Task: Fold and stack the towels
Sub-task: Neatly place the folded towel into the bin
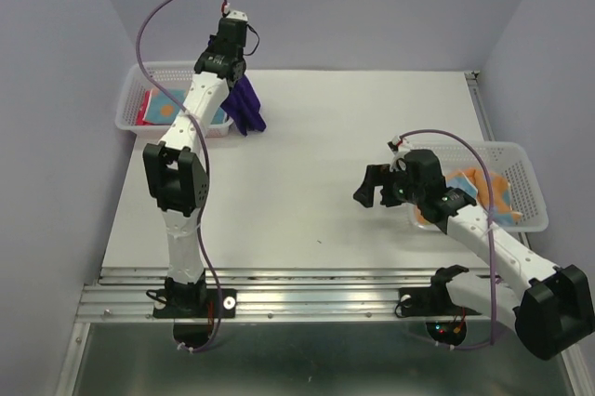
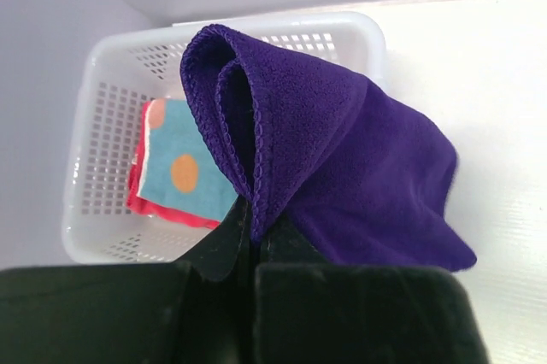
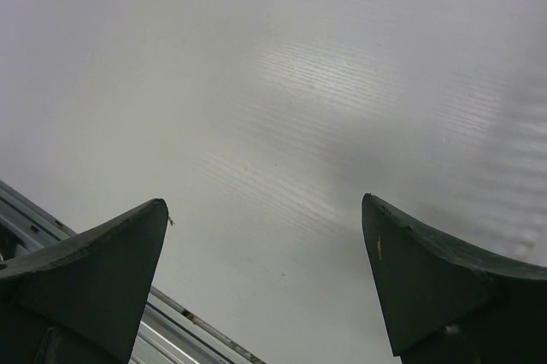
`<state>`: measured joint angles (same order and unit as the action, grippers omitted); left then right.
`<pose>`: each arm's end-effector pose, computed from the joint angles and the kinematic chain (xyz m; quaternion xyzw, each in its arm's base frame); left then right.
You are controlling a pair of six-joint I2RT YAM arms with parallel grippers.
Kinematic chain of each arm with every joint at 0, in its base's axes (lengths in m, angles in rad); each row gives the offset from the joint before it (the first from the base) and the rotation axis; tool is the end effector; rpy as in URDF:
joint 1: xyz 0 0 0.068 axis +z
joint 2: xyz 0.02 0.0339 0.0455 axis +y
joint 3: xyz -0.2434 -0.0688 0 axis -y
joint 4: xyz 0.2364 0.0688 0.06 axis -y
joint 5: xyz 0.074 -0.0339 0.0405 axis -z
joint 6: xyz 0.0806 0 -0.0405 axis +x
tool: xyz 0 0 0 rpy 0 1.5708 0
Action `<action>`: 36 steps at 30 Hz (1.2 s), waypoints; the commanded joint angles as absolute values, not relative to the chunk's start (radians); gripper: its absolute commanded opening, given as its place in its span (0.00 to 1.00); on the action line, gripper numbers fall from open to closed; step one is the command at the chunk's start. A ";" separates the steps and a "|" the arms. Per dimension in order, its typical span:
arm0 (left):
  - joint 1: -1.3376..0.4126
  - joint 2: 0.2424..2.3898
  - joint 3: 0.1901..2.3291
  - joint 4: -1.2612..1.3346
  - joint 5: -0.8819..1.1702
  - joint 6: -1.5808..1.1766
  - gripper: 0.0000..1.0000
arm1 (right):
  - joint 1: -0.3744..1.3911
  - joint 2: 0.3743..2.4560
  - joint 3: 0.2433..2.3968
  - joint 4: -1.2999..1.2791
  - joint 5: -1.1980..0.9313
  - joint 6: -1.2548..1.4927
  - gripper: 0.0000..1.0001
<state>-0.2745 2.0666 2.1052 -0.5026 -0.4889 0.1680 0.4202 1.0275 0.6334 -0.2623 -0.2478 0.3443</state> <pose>0.4911 -0.0990 0.3317 0.0570 0.8332 0.1785 0.5202 0.2257 0.1225 0.1936 -0.0883 0.8877 0.2663 0.3651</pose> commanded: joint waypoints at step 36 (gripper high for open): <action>0.024 1.988 1.894 -0.160 -0.236 0.391 0.00 | 0.425 1.068 0.676 -0.265 -0.137 0.337 1.00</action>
